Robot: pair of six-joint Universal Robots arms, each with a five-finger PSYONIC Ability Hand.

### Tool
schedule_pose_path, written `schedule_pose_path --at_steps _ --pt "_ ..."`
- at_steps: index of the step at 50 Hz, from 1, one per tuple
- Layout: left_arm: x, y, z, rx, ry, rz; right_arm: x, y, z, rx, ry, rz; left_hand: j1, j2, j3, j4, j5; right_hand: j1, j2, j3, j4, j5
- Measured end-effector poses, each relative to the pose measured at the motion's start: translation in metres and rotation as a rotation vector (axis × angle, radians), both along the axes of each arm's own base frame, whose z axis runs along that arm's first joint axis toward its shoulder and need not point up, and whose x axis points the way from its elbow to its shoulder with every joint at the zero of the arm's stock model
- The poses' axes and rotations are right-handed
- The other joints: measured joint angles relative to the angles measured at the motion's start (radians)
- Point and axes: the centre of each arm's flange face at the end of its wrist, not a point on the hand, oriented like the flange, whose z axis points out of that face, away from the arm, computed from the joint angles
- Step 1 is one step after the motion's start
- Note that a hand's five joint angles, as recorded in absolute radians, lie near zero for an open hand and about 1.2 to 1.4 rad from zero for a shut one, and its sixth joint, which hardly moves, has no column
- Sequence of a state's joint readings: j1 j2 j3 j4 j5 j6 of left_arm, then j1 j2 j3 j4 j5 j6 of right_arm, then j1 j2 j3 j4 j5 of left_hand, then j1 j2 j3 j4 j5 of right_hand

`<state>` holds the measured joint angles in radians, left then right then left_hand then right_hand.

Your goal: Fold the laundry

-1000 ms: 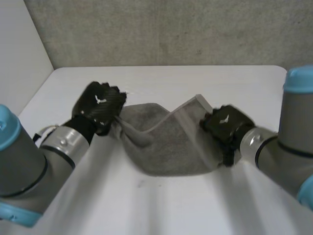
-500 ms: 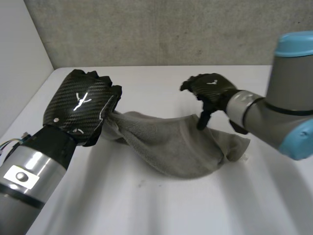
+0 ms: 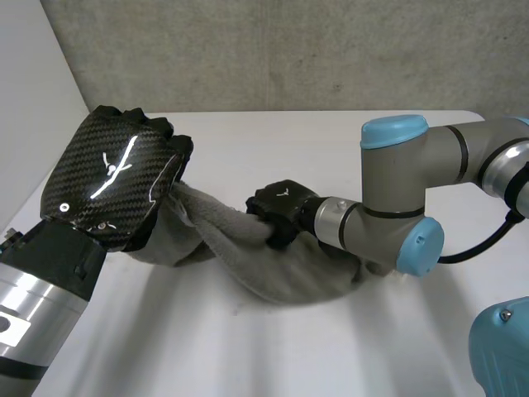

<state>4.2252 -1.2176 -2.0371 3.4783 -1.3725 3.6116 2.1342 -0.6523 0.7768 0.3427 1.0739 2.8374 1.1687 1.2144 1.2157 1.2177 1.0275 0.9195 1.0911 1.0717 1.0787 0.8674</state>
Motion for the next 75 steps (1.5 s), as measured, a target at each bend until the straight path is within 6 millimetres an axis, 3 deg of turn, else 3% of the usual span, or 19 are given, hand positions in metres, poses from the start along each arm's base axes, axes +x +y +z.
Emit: schedule_pose_path --at_steps 6,10,12,13,14,17,23,26,30,36,40,44,45,46,54,55,58,59,75 --pt "0.004 -0.019 -0.001 -0.004 0.002 0.044 0.004 -0.013 0.018 -0.084 -0.035 -0.03 0.0 0.0 0.0 0.0 0.0 0.046 0.076 0.098 0.11 0.094" --pt "0.006 -0.042 0.002 -0.036 0.016 0.089 0.003 -0.033 0.05 -0.245 -0.058 -0.134 0.0 0.0 0.0 0.0 0.0 0.046 0.076 0.098 0.11 0.094" --pt "0.004 -0.07 0.012 -0.099 0.041 0.114 -0.004 -0.051 0.099 -0.462 -0.099 -0.284 0.0 0.0 0.0 0.0 0.0 0.046 0.076 0.098 0.11 0.094" --pt "0.004 -0.07 0.012 -0.099 0.041 0.114 -0.004 -0.051 0.099 -0.462 -0.099 -0.284 0.0 0.0 0.0 0.0 0.0 0.046 0.076 0.098 0.11 0.094" --pt "0.0 -0.086 0.02 -0.142 0.057 0.12 -0.01 -0.057 0.129 -0.583 -0.137 -0.372 0.0 0.0 0.0 0.0 0.0 0.046 0.076 0.098 0.11 0.095" --pt "-0.01 -0.121 0.045 -0.249 0.102 0.127 -0.024 -0.056 0.187 -0.784 -0.247 -0.515 0.0 0.001 0.0 0.0 0.0 0.046 0.076 0.111 0.11 0.095" --pt "-0.027 -0.168 0.09 -0.409 0.184 0.139 -0.045 -0.031 0.243 -0.988 -0.414 -0.594 0.0 0.001 0.0 0.0 0.002 0.046 0.076 0.112 0.113 0.095" --pt "-0.033 -0.183 0.1 -0.444 0.212 0.146 -0.05 -0.019 0.239 -1.012 -0.426 -0.58 -0.001 0.001 0.0 0.0 0.005 0.046 0.076 0.112 0.119 0.097" --pt "-0.038 -0.192 0.084 -0.399 0.201 0.148 -0.054 -0.011 0.214 -0.982 -0.37 -0.553 -0.001 0.001 0.0 0.0 0.006 0.046 0.076 0.112 0.12 0.1" --pt "-0.035 -0.182 0.007 -0.186 0.094 0.133 -0.068 -0.006 0.14 -0.851 -0.109 -0.514 -0.001 0.002 0.0 0.0 0.006 0.046 0.076 0.112 0.12 0.1" --pt "-0.032 -0.172 -0.024 -0.102 0.05 0.12 -0.074 -0.002 0.112 -0.79 -0.005 -0.493 -0.001 0.003 0.001 0.0 0.006 0.046 0.076 0.112 0.12 0.101" --pt "-0.027 -0.142 -0.087 0.085 -0.048 0.063 -0.085 0.014 0.045 -0.605 0.191 -0.415 -0.001 0.003 0.001 0.0 0.01 0.046 0.076 0.112 0.12 0.101" --pt "-0.027 -0.142 -0.087 0.085 -0.048 0.063 -0.085 0.014 0.045 -0.605 0.191 -0.415 -0.001 0.003 0.001 0.0 0.01 0.046 0.076 0.112 0.12 0.101" --pt "-0.025 -0.131 -0.105 0.146 -0.078 0.043 -0.087 0.02 0.029 -0.554 0.229 -0.391 -0.001 0.003 0.001 0.0 0.01 0.046 0.076 0.112 0.12 0.102" --pt "-0.019 -0.106 -0.131 0.286 -0.137 0.011 -0.09 0.029 0.009 -0.472 0.266 -0.359 -0.001 -0.008 -0.009 -0.011 0.007 0.046 0.076 0.112 0.12 0.104" --pt "-0.018 -0.102 -0.13 0.316 -0.147 0.01 -0.09 0.03 0.008 -0.459 0.261 -0.361 -0.082 -0.124 -0.125 -0.127 -0.111 0.046 0.076 0.112 0.12 0.107" --pt "-0.016 -0.097 -0.129 0.346 -0.158 0.01 -0.091 0.03 0.008 -0.45 0.252 -0.367 -0.313 -0.347 -0.346 -0.326 -0.309 0.046 0.076 0.112 0.12 0.109" --pt "-0.014 -0.092 -0.126 0.381 -0.169 0.011 -0.092 0.03 0.009 -0.447 0.246 -0.373 -0.593 -0.614 -0.601 -0.607 -0.594 0.046 0.076 0.112 0.12 0.109" --pt "-0.007 -0.066 -0.091 0.492 -0.085 0.009 -0.095 0.032 0.032 -0.445 0.16 -0.42 -0.778 -0.835 -0.835 -0.839 -0.824 0.046 0.076 0.112 0.12 0.112"
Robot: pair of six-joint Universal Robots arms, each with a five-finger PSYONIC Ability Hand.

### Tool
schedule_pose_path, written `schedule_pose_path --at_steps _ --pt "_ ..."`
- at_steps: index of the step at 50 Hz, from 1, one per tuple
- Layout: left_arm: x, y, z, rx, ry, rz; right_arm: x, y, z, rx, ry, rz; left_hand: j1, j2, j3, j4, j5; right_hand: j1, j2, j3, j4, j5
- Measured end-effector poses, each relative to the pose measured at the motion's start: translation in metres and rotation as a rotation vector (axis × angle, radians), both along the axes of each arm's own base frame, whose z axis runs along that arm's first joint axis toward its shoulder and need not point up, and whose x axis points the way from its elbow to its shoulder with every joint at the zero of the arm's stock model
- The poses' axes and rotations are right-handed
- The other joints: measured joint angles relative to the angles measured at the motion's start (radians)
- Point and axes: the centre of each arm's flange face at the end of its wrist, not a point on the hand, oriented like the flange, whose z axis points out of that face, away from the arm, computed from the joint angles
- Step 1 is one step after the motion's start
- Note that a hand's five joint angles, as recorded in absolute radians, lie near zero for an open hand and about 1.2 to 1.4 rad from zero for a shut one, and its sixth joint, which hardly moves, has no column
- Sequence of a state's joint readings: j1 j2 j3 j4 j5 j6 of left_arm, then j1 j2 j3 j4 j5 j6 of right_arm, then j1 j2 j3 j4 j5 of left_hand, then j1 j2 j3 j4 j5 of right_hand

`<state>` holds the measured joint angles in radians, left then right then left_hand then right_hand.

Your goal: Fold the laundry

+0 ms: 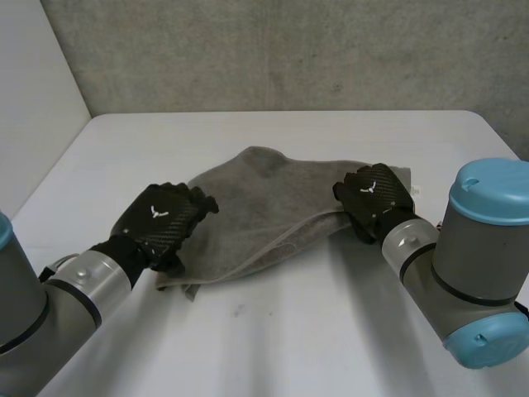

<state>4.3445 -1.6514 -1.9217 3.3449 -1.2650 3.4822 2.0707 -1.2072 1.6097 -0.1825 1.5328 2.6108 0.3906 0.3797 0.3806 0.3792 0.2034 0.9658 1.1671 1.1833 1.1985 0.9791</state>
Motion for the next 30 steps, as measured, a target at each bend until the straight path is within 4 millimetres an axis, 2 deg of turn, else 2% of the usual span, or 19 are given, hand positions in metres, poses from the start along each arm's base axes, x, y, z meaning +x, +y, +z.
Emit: schedule_pose_path --at_steps 6,14,21,30 --pt "-0.004 0.007 0.003 0.054 0.086 0.009 -0.001 0.0 0.005 0.031 -0.073 -0.02 -0.005 -0.002 -0.002 -0.002 -0.003 0.0 0.0 0.0 0.0 0.0" --pt "-0.01 0.016 -0.016 0.142 0.116 0.088 -0.003 0.002 0.024 0.098 -0.201 -0.052 -0.005 -0.002 -0.002 -0.002 -0.003 0.0 0.0 0.0 0.0 0.0" --pt "-0.016 0.014 -0.028 0.121 0.105 0.136 -0.005 0.008 0.057 0.063 -0.254 -0.047 -0.005 -0.002 -0.002 -0.002 -0.003 0.0 0.0 0.0 0.0 0.0" --pt "-0.035 0.012 -0.038 0.079 0.111 0.126 -0.01 0.018 0.118 -0.045 -0.314 -0.029 -0.005 -0.001 -0.001 -0.001 -0.001 0.0 0.0 0.0 0.0 0.0"
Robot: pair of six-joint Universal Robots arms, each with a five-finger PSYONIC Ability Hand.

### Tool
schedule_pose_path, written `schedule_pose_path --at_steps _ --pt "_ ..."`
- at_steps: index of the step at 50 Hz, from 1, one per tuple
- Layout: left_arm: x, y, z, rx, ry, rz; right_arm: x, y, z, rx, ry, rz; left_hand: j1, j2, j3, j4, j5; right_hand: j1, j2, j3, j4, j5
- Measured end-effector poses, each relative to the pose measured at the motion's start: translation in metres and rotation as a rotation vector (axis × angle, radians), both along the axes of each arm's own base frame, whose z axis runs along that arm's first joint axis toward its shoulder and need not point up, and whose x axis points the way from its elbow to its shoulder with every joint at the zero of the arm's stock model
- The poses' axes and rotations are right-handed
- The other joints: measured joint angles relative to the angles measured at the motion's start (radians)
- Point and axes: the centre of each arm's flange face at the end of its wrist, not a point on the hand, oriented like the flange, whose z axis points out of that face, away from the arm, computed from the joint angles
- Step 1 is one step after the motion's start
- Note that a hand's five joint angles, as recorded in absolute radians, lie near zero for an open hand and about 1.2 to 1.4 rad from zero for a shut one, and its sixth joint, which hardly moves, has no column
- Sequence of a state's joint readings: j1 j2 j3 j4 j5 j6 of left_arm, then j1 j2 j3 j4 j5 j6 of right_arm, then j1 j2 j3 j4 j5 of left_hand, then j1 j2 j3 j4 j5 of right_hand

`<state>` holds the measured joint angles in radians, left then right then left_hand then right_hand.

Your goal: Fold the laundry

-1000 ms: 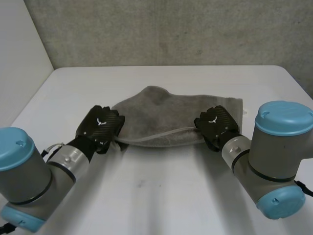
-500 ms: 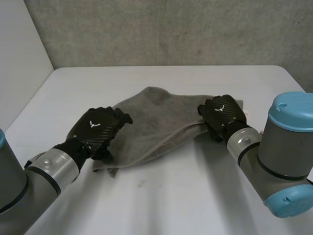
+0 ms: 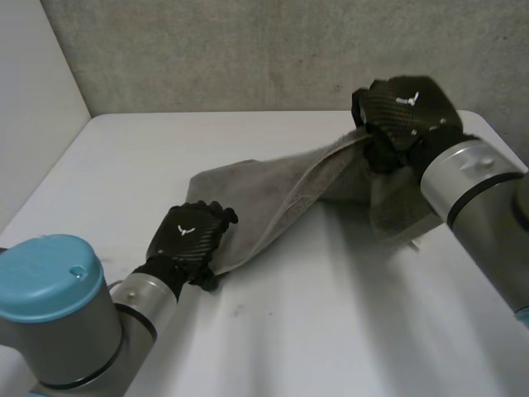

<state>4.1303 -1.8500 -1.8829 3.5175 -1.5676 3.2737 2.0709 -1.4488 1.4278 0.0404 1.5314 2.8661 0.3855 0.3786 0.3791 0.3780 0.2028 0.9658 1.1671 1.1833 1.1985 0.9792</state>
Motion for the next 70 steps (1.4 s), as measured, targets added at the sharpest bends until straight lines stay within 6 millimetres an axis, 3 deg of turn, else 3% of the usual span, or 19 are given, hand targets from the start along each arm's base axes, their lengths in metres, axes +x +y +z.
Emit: schedule_pose_path --at_steps 13,26,35,42,54,58,62,70 --pt "-0.011 -0.021 -0.006 -0.058 0.026 0.083 -0.008 0.015 0.022 -0.032 -0.018 0.002 0.076 0.085 0.085 0.086 0.087 0.0 0.0 0.0 0.0 0.0" --pt "-0.035 0.018 0.01 -0.049 0.115 -0.028 -0.009 0.016 0.025 -0.043 -0.024 0.0 0.075 0.076 0.077 0.076 0.075 0.0 0.0 0.0 0.0 0.0" --pt "-0.035 0.021 0.002 -0.001 0.136 -0.01 -0.009 0.015 0.029 -0.055 -0.031 0.0 0.069 0.072 0.072 0.07 0.07 0.0 0.0 0.0 0.0 0.0" --pt "-0.036 0.018 -0.017 0.034 0.105 0.003 -0.008 0.015 0.029 -0.055 -0.032 0.003 0.069 0.07 0.068 0.067 0.067 0.0 0.0 0.0 0.0 0.0" --pt "-0.051 -0.005 -0.033 0.023 0.096 0.025 -0.008 0.015 0.028 -0.045 -0.04 0.001 0.076 0.082 0.083 0.084 0.086 0.0 0.0 0.0 0.0 0.0" --pt "-0.051 -0.026 -0.036 -0.004 0.103 0.093 -0.011 0.012 0.027 -0.039 -0.047 -0.009 0.319 0.31 0.298 0.299 0.3 0.0 0.0 0.0 0.0 0.001" --pt "-0.039 -0.052 -0.036 -0.032 0.103 0.192 -0.018 0.004 0.026 -0.037 -0.047 -0.038 0.647 0.645 0.643 0.637 0.638 0.0 0.0 0.0 0.0 0.001" --pt "-0.01 -0.076 -0.008 -0.118 0.096 0.279 -0.03 -0.011 0.021 -0.025 -0.03 -0.09 0.757 0.826 0.823 0.825 0.805 0.0 0.0 0.0 0.0 0.001"
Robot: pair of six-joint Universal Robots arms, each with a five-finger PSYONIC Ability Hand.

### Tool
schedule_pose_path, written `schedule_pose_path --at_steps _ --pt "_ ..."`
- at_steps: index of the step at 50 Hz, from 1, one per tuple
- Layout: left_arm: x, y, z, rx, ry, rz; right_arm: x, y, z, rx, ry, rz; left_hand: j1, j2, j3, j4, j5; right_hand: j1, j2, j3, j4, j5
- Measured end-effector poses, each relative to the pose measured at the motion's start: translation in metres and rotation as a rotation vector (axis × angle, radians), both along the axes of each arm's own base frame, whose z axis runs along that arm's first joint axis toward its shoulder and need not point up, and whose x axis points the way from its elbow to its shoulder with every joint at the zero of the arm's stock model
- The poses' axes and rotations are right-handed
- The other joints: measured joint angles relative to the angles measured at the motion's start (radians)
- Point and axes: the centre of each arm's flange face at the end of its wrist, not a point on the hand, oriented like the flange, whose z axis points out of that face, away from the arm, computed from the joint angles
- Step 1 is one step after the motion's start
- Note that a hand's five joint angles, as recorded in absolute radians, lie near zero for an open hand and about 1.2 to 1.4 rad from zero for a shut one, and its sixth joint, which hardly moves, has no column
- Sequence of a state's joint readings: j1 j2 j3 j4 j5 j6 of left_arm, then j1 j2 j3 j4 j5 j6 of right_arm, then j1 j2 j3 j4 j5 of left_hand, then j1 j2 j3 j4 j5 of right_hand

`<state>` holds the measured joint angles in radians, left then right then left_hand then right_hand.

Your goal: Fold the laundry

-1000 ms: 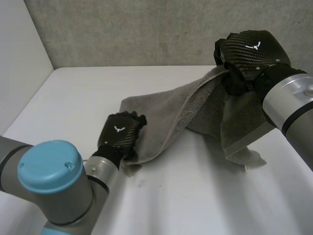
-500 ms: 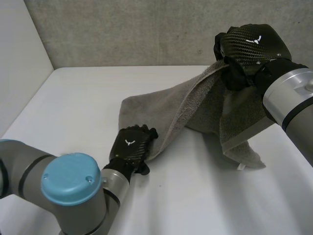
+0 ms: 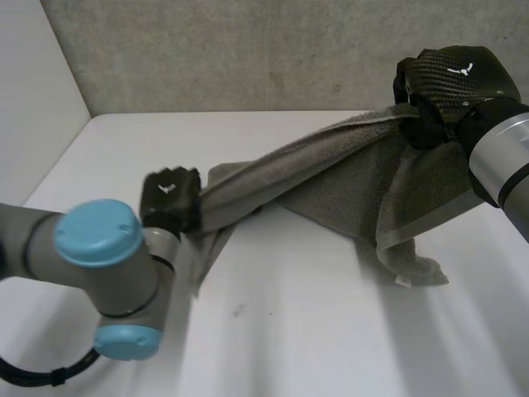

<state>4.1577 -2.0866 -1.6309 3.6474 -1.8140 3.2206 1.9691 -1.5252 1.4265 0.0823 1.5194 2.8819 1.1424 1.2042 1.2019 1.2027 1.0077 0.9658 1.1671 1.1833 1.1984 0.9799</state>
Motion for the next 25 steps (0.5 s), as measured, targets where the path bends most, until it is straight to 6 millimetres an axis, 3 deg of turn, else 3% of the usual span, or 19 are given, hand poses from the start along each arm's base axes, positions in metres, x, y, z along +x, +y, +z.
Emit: schedule_pose_path --at_steps 8,16,20,25 --pt "0.029 0.004 0.05 -0.116 -0.07 -0.025 -0.002 -0.001 -0.004 -0.022 0.114 0.007 0.016 0.012 0.013 0.012 0.015 0.0 0.0 0.0 0.0 0.0" --pt "0.046 0.039 0.101 -0.242 -0.338 -0.157 -0.005 0.01 -0.016 -0.029 0.399 0.057 0.017 0.013 0.013 0.014 0.017 0.0 0.0 0.0 0.0 0.0" --pt "0.057 0.048 0.108 -0.225 -0.46 -0.175 -0.008 0.017 -0.027 0.018 0.521 0.094 0.017 0.013 0.013 0.014 0.017 0.0 0.0 0.0 0.0 0.0" --pt "0.072 0.051 0.093 -0.081 -0.584 -0.196 -0.01 0.024 -0.067 0.181 0.686 0.191 0.017 0.013 0.013 0.015 0.018 0.0 0.0 0.0 0.0 0.0"
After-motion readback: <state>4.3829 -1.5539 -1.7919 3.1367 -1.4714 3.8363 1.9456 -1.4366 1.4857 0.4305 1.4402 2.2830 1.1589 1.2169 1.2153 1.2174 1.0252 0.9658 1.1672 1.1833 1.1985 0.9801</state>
